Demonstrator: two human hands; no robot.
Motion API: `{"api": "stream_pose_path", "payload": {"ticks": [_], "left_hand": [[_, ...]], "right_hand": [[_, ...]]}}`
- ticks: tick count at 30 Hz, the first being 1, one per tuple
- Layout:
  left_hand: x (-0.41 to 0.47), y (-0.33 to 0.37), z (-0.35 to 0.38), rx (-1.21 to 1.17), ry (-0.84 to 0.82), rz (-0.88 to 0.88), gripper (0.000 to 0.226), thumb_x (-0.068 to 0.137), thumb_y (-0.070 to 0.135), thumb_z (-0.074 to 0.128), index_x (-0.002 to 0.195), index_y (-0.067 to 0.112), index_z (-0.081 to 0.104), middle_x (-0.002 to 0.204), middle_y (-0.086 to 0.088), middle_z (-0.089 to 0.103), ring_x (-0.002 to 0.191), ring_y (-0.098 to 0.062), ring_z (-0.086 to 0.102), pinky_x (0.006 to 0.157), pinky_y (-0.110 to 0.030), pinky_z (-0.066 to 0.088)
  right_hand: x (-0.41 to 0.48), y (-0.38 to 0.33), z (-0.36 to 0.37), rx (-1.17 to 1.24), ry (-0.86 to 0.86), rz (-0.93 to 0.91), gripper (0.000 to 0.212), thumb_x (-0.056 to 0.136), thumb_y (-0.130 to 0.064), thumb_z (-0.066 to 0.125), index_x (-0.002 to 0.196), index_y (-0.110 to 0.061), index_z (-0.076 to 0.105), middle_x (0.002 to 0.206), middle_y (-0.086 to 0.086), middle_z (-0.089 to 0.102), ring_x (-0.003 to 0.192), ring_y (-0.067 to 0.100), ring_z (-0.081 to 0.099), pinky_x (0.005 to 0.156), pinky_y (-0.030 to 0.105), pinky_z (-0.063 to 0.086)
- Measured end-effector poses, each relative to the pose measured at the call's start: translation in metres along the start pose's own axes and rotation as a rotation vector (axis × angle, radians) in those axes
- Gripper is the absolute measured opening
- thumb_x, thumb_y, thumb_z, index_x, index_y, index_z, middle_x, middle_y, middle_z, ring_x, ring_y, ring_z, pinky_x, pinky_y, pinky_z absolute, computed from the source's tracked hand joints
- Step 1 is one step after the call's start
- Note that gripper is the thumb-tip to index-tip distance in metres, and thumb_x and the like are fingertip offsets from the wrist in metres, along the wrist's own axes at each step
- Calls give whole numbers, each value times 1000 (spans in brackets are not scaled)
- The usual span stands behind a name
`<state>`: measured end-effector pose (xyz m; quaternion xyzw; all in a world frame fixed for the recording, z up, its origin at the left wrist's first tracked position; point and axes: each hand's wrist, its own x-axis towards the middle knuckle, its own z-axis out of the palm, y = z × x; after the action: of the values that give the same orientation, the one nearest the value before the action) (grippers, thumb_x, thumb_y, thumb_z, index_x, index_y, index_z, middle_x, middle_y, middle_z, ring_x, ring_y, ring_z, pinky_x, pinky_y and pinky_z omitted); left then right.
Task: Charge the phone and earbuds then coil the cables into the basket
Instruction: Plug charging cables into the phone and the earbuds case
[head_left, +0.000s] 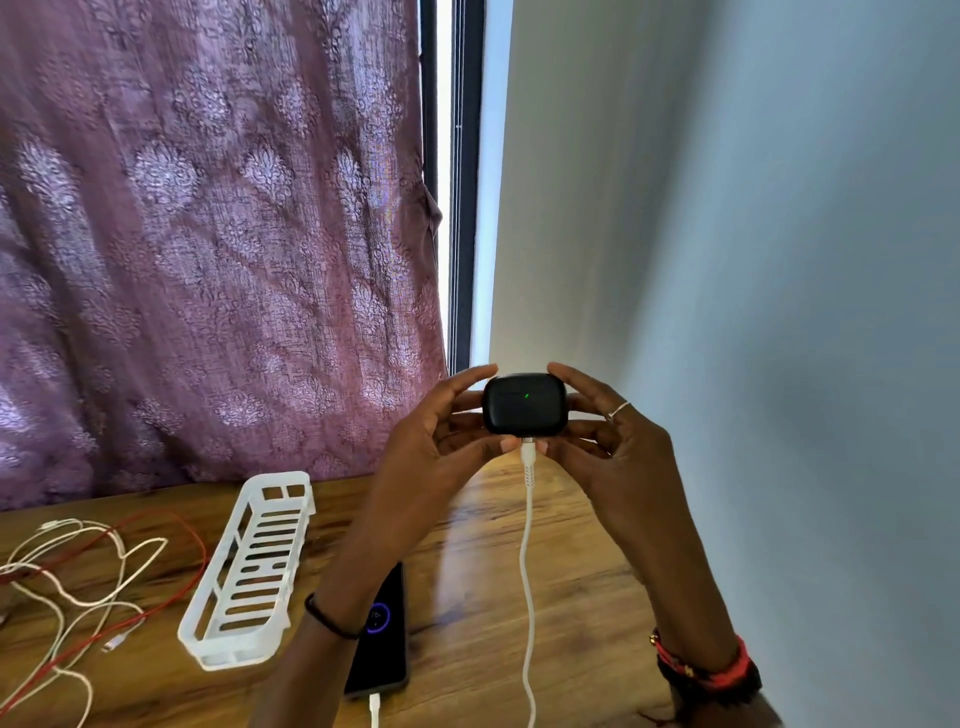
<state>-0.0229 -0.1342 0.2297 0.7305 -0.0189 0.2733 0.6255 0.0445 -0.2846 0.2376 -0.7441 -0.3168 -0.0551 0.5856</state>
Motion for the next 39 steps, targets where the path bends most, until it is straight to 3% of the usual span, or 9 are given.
{"api": "stream_pose_path", "payload": {"ticks": [3, 11, 16, 21, 26, 29, 32, 35, 39], "left_hand": [[3, -21, -1, 19, 10, -36, 57, 73, -3, 70, 123, 18, 53, 110, 1, 65, 96, -3, 65, 78, -14, 50], [5, -91, -8, 126, 16, -157, 55, 73, 9, 75, 122, 25, 54, 110, 7, 65, 103, -4, 62, 89, -20, 50], [2, -142, -12, 189, 13, -222, 53, 72, 12, 76, 120, 22, 55, 111, 1, 65, 101, -5, 62, 87, -21, 50], [-3, -199, -16, 398, -7, -294, 58, 71, 23, 79, 124, 16, 57, 119, -1, 56, 96, -4, 59, 75, -7, 46], [-13, -244, -19, 514, -35, -407, 59, 71, 27, 78, 125, 17, 56, 114, -3, 50, 86, -6, 55, 68, -8, 44], [-18, -260, -20, 567, -51, -451, 60, 72, 28, 78, 126, 17, 55, 114, -1, 49, 82, -6, 53, 68, -9, 41], [-25, -272, -20, 599, -76, -505, 60, 72, 26, 77, 127, 16, 55, 110, -2, 50, 89, -10, 52, 71, -9, 37], [-32, -283, -18, 602, -92, -545, 54, 71, 25, 77, 121, 16, 60, 119, -6, 52, 104, -17, 53, 88, -22, 42], [-42, -293, -17, 660, -135, -572, 51, 79, 22, 71, 127, 14, 54, 125, -4, 42, 97, -6, 45, 89, -14, 36]], "right_hand": [[3, 19, 9, -21, -4, 27, 59, 76, -8, 74, 125, -33, 53, 115, -4, 64, 90, 5, 66, 83, 19, 54], [10, 84, 39, -23, -75, 104, 61, 72, -2, 76, 127, -22, 57, 113, 5, 66, 83, -3, 66, 74, 10, 52], [10, 128, 61, -43, -140, 196, 61, 72, -1, 75, 127, -21, 56, 116, 6, 63, 86, 1, 63, 81, 22, 56], [5, 175, 86, -65, -216, 339, 58, 73, 4, 71, 125, -18, 58, 115, 7, 63, 95, 6, 61, 72, 9, 52], [-1, 211, 106, -165, -289, 432, 57, 73, 10, 69, 125, -11, 56, 115, 9, 61, 89, 3, 57, 62, 2, 46], [-6, 231, 119, -217, -310, 450, 58, 72, 9, 70, 124, -11, 57, 119, 8, 61, 109, 14, 57, 68, 6, 49], [-11, 244, 129, -265, -353, 463, 57, 71, 5, 72, 124, -10, 57, 121, 7, 62, 110, 15, 58, 81, 17, 51], [-17, 255, 136, -315, -386, 482, 53, 71, 0, 71, 121, -11, 60, 117, 7, 65, 104, 16, 61, 88, 27, 52], [-24, 261, 141, -344, -410, 534, 48, 74, 2, 64, 120, -11, 61, 115, 9, 67, 108, 18, 62, 93, 23, 47]]}}
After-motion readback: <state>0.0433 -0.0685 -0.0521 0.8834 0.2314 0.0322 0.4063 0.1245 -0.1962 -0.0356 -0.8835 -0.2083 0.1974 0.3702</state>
